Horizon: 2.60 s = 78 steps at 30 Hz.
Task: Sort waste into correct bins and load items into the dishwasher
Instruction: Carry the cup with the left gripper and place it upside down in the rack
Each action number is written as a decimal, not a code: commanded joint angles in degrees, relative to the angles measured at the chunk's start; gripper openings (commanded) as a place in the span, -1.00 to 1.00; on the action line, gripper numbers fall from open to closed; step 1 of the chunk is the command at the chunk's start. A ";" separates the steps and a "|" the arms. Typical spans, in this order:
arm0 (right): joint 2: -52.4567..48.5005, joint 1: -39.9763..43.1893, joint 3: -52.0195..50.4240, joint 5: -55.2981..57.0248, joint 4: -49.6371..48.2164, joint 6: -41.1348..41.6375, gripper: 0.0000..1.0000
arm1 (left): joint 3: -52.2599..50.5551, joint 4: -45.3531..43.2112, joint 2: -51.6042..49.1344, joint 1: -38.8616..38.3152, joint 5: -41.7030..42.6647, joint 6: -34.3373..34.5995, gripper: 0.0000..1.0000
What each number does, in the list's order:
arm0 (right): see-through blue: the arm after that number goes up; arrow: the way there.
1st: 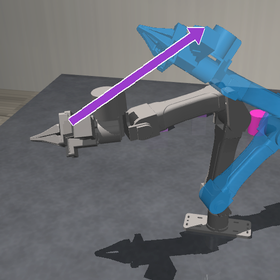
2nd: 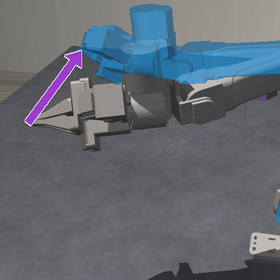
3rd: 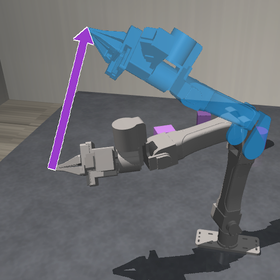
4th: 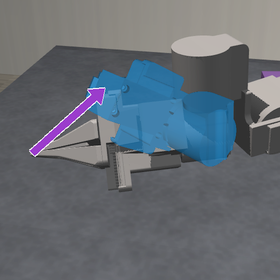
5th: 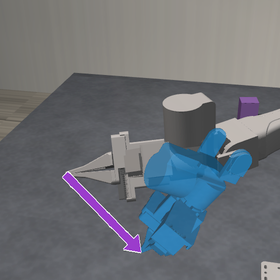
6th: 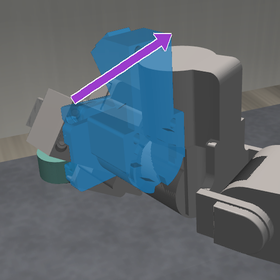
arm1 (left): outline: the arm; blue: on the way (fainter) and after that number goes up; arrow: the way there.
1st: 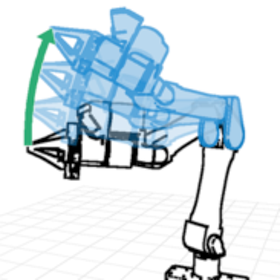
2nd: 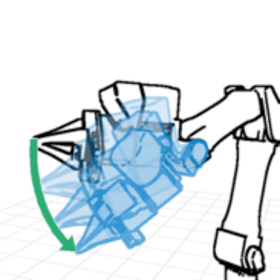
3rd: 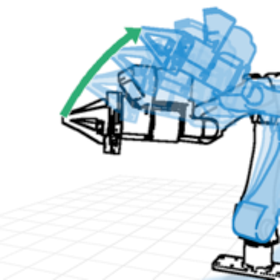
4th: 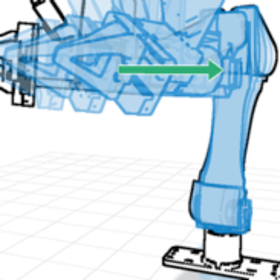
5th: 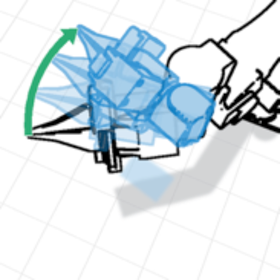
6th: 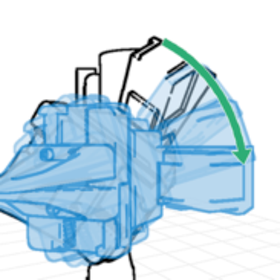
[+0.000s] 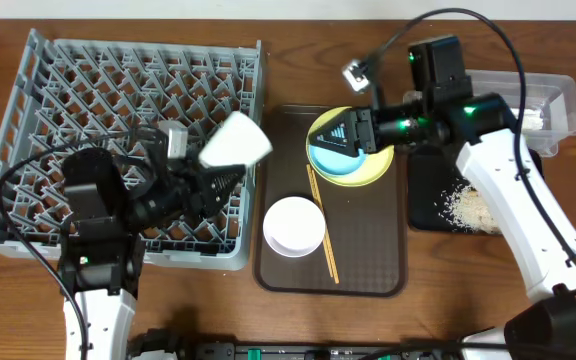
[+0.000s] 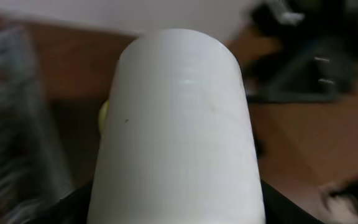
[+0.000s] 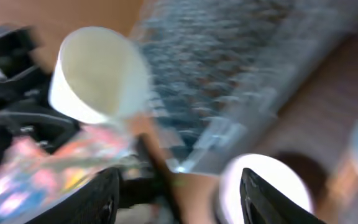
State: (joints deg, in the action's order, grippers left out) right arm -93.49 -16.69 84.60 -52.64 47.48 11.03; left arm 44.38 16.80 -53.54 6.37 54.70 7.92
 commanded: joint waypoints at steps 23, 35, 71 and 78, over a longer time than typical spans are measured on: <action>1.73 11.76 6.10 38.91 20.90 -4.48 0.23 | 13.57 36.76 -6.73 0.85 -51.45 -0.15 -0.11; 1.73 11.69 6.03 38.93 21.57 -4.46 0.22 | 13.57 36.30 -20.11 0.85 -46.60 -0.15 -0.15; 1.79 12.28 5.70 41.00 23.87 -7.65 0.98 | 23.80 35.91 -20.52 0.52 -49.29 -0.09 0.99; 2.38 20.24 5.73 44.00 21.59 5.40 0.98 | 25.94 38.95 -19.21 -6.82 -49.13 3.87 0.99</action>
State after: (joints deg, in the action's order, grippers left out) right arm -92.71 0.32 89.56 -8.97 69.49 11.05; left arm 69.65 54.59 -72.66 2.87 5.67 9.13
